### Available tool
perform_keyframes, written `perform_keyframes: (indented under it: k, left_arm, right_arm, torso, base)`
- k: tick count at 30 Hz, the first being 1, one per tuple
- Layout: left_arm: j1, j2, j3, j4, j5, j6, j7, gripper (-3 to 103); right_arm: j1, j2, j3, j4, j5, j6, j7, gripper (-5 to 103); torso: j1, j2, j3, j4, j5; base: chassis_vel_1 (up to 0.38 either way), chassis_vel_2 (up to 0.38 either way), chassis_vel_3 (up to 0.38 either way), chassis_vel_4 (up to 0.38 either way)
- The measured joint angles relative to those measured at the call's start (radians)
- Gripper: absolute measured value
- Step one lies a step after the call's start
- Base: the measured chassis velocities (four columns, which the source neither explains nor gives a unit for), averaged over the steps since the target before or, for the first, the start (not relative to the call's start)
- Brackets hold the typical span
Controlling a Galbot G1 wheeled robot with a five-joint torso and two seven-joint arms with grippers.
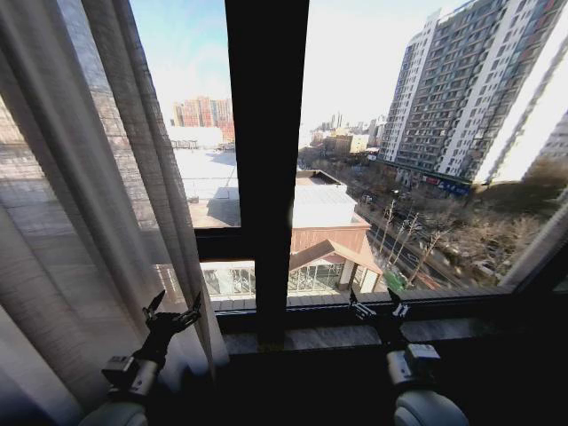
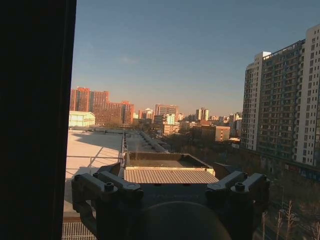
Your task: Open the curtains by pulling them apart, changing their state from closed to fully open.
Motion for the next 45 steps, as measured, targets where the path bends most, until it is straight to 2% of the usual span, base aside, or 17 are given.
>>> perform_keyframes:
  k: [6,17,25,27,29,30,31,32,35,36,38,40,44,45]
  left_arm:
    - [-0.049,0.036,0.015,0.059,-0.021,0.001,0.001,100]
    - [-0.063,0.06,0.074,0.08,-0.022,0.009,0.018,100]
    - [-0.125,0.101,0.105,0.127,-0.042,0.027,0.024,100]
    - [-0.13,0.101,0.107,0.128,-0.044,0.027,0.024,103]
    - [-0.134,0.098,0.108,0.129,-0.046,0.027,0.014,96]
    - [-0.133,0.095,0.108,0.129,-0.047,0.026,0.01,96]
    - [-0.131,0.093,0.107,0.129,-0.048,0.025,0.008,90]
    - [-0.131,0.093,0.107,0.129,-0.048,0.025,0.008,90]
    - [-0.125,0.091,0.099,0.126,-0.05,0.021,0.007,74]
    - [-0.125,0.091,0.099,0.126,-0.05,0.021,0.007,74]
    - [-0.123,0.092,0.093,0.122,-0.053,0.02,0.007,63]
    - [-0.122,0.092,0.09,0.121,-0.053,0.02,0.007,63]
    - [-0.114,0.087,0.073,0.12,-0.056,0.017,0.007,41]
    - [-0.114,0.087,0.073,0.12,-0.056,0.017,0.007,41]
  right_arm:
    - [0.015,0.01,-0.005,-0.016,-0.013,0.009,0.0,100]
    - [0.039,0.028,-0.018,-0.038,-0.033,0.018,0.0,100]
    - [0.051,0.044,-0.02,-0.049,-0.043,0.032,0.0,100]
    - [0.053,0.044,-0.02,-0.05,-0.043,0.032,0.0,100]
    - [0.053,0.041,-0.019,-0.05,-0.043,0.033,0.0,100]
    - [0.054,0.04,-0.019,-0.05,-0.043,0.033,0.0,100]
    - [0.054,0.04,-0.018,-0.05,-0.043,0.033,0.0,100]
    - [0.054,0.04,-0.018,-0.05,-0.043,0.033,0.0,100]
    - [0.058,0.038,-0.019,-0.052,-0.043,0.033,0.0,100]
    - [0.058,0.038,-0.019,-0.052,-0.043,0.033,0.0,100]
    - [0.065,0.039,-0.022,-0.055,-0.044,0.033,0.0,100]
    - [0.067,0.039,-0.024,-0.056,-0.044,0.032,0.0,100]
    - [0.07,0.034,-0.029,-0.057,-0.044,0.027,-0.001,100]
    - [0.07,0.034,-0.029,-0.057,-0.044,0.027,-0.001,100]
  torso:
    - [0.0,0.0,0.0,-0.0002,0.0001]
    - [0.0,0.0,0.0,0.0,0.0003]
    - [0.0,0.0,0.0,-0.0001,0.0002]
    - [0.0,0.0,0.0,-0.0002,0.0002]
    - [0.0,0.0,0.0,-0.0002,0.0003]
    - [0.0,0.0,0.0,-0.0001,0.0002]
    - [0.0,0.0,0.0,-0.0001,0.0002]
    - [0.0,0.0,0.0,-0.0001,0.0002]
    - [0.0,0.0,0.0,-0.0001,0.0002]
    - [0.0,0.0,0.0,-0.0001,0.0002]
    - [0.0,0.0,0.0,-0.0001,0.0002]
    - [0.0,0.0,0.0,-0.0001,0.0003]
    - [0.0,0.0,0.0,-0.0001,0.0002]
    - [0.0,0.0,0.0,-0.0001,0.0002]
  base:
    - [0.0,0.0,0.0,0.0]
    - [0.0,0.0,0.0,0.0]
    - [0.0,0.0,0.0,0.0]
    - [0.0,0.0,0.0,0.0]
    - [0.0,0.0,0.0,0.0]
    - [0.0,0.0,0.0,0.0]
    - [0.0,0.0,0.0,0.0]
    - [0.0,0.0,0.0,0.0]
    - [0.0,0.0,0.0,0.0]
    - [0.0,0.0,0.0,0.0]
    - [0.0,0.0,0.0,0.0]
    - [0.0,0.0,0.0,0.0]
    - [0.0,0.0,0.0,0.0]
    - [0.0,0.0,0.0,0.0]
